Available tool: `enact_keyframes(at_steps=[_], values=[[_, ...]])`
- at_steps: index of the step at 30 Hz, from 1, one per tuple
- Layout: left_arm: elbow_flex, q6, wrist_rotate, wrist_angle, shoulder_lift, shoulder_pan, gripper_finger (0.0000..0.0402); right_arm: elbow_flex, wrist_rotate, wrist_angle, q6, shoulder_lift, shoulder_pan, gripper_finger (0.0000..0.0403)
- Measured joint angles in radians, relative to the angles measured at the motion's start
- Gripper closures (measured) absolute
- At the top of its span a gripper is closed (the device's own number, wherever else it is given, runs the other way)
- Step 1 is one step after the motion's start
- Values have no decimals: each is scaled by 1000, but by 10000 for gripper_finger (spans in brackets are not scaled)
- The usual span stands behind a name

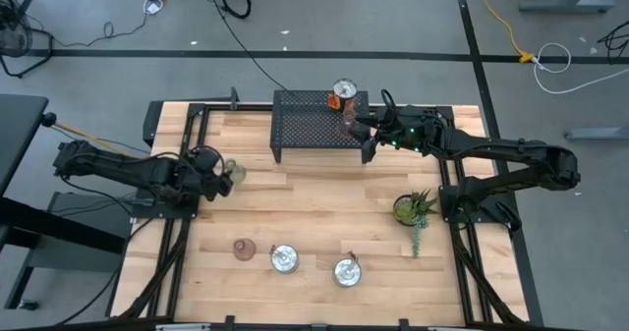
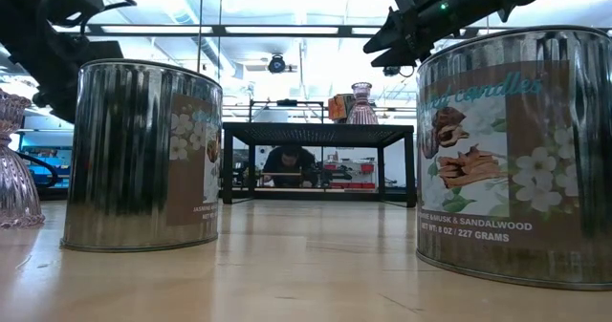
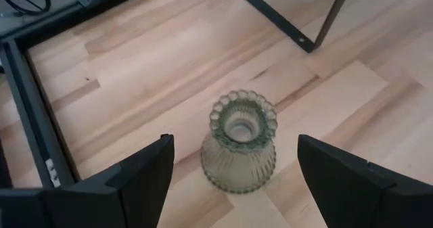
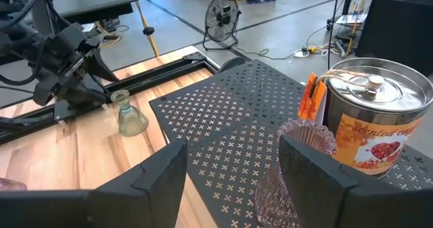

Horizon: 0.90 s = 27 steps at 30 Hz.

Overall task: Pick & Place candle stick holders
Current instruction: Put the green candle holder on the shelf

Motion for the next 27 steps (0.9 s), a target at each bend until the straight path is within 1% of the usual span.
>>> enact_keyframes(at_steps=[2, 7, 17, 22, 27], values=[[-6, 0, 15, 13, 1, 0, 86, 0, 0, 0, 0, 0, 0, 172], [-65, 3, 15, 91, 1, 0, 86, 0, 0, -2, 1, 0, 2, 172], [-176, 6, -23, 222, 1, 0, 86, 0, 0, -2, 1, 0, 3, 172], [-223, 122, -72, 368, -1, 0, 86, 0, 0, -2, 1, 0, 3, 172], [-261, 186, -104, 441, -1, 0, 89, 0, 0, -2, 1, 0, 3, 172]])
